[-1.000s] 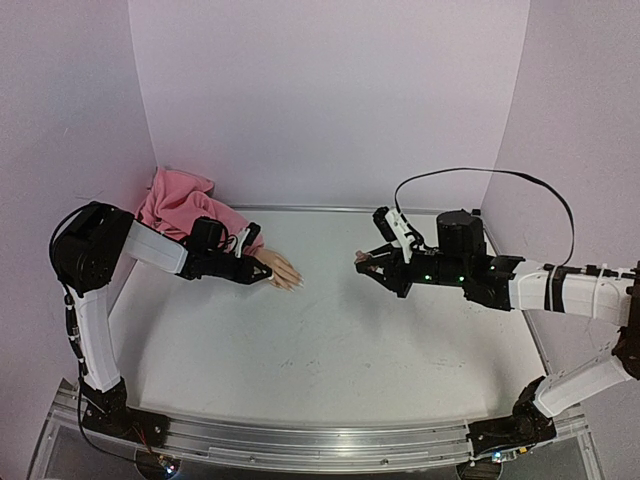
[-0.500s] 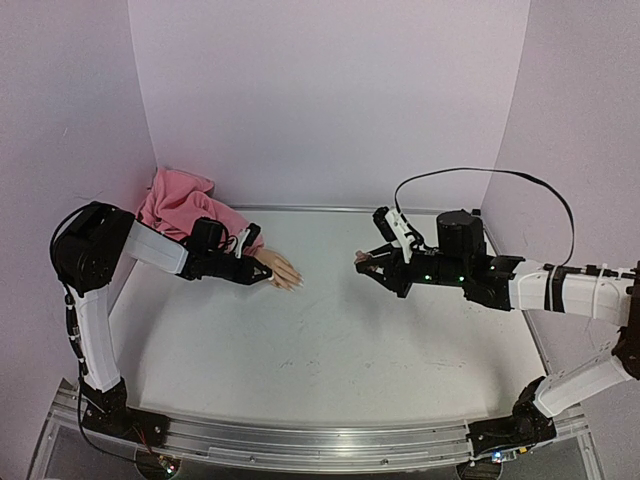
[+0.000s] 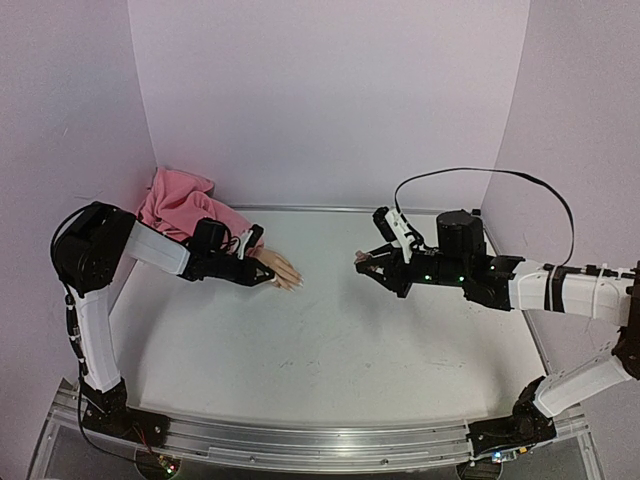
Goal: Paint the nails
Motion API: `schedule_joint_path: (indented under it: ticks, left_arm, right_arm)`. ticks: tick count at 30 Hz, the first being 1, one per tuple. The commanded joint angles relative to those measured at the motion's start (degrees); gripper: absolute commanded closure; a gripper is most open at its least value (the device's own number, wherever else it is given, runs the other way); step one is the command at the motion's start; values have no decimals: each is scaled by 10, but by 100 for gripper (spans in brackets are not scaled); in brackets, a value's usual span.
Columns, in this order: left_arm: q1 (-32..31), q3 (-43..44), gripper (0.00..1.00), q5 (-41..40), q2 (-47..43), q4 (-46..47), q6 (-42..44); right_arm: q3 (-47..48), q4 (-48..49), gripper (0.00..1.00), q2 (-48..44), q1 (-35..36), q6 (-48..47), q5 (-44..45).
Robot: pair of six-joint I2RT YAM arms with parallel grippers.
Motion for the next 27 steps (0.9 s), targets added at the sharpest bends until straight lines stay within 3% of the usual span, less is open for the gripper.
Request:
schedule_joint_path:
  ticks: [1,17,27]
  left_arm:
    - [-3,13,100,5,5,13,6]
    - [-14,24,100,2,7,-1,23]
    - [-18,-1,100,6,-45,13,45]
  right_arm:
    - [16,37,100,1,0,6,-14]
    - [16,39,100,2,0,7,-14]
    - [14,39,100,3,0,8,-15]
